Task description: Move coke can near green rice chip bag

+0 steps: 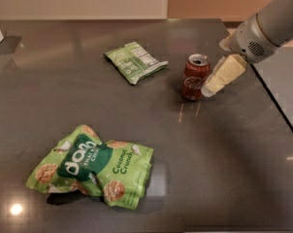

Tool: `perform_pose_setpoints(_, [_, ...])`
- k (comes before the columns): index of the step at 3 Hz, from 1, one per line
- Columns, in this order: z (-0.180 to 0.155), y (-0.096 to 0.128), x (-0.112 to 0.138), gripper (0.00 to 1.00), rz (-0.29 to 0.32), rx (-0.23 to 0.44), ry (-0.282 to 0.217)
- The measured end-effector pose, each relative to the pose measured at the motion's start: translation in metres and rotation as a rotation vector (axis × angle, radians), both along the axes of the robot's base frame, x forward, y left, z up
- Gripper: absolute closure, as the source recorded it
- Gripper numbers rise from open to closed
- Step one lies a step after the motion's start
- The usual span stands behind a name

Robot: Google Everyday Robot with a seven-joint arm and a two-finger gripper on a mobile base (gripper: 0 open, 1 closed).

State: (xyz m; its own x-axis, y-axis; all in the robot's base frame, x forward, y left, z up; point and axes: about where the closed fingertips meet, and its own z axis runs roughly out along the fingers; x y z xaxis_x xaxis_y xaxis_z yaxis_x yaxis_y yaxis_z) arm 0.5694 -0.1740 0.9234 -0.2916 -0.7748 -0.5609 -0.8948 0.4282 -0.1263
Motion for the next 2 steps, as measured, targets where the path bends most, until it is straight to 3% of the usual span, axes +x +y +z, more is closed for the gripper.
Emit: perform_pose_setpoints(2, [-0.022, 0.024, 0.028, 0.0, 0.027, 0.06, 0.006])
